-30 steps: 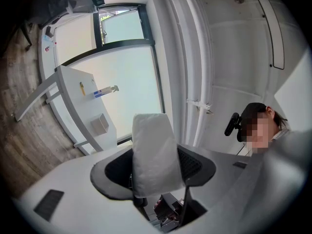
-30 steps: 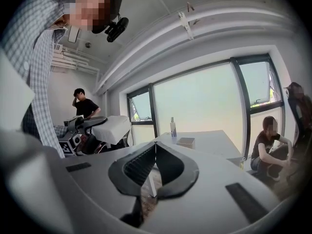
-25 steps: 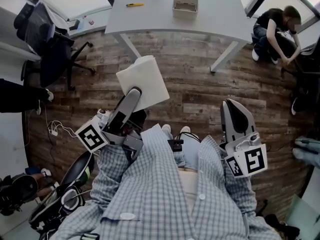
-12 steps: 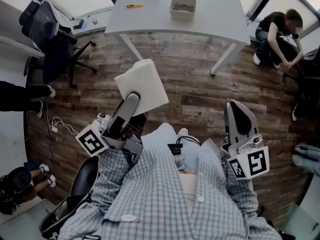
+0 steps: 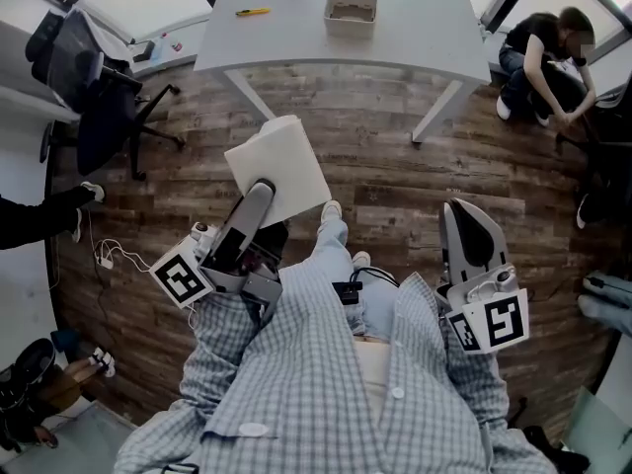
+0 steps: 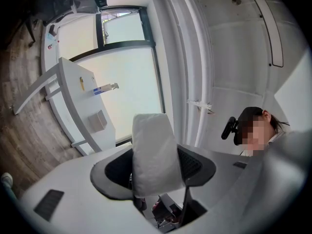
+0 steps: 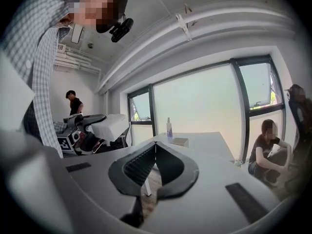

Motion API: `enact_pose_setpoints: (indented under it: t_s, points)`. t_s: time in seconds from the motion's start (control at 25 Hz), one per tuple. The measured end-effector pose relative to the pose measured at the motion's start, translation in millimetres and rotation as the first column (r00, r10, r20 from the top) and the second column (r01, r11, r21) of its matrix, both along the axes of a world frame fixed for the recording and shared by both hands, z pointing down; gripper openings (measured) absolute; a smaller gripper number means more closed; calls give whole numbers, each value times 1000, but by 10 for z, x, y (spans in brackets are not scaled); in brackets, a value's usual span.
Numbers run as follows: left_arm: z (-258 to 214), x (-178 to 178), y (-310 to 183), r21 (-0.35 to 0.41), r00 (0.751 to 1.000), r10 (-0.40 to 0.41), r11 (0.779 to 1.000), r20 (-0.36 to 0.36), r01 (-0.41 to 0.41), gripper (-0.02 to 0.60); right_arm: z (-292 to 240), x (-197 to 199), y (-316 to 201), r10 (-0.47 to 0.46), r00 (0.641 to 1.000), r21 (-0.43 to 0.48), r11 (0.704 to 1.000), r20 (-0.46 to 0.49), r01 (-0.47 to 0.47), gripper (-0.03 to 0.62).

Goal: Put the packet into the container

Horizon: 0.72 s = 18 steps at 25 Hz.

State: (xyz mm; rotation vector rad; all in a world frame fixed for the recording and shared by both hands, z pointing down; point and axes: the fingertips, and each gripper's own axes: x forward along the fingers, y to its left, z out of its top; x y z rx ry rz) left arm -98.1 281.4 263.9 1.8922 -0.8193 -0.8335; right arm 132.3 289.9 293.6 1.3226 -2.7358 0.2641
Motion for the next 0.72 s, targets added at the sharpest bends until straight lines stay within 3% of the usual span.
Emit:
enact_pose_setpoints:
  t_s: [0.4, 0.72]
  points:
    - [2, -260, -838, -5, 999, 47, 999, -1, -47, 259, -111, -207, -781, 88, 996, 29, 996, 0, -88, 12]
    - [-107, -498, -1406, 32, 996, 86, 996, -1, -86, 259, -204, -477, -1258, 118, 993, 55, 992, -20, -117, 12]
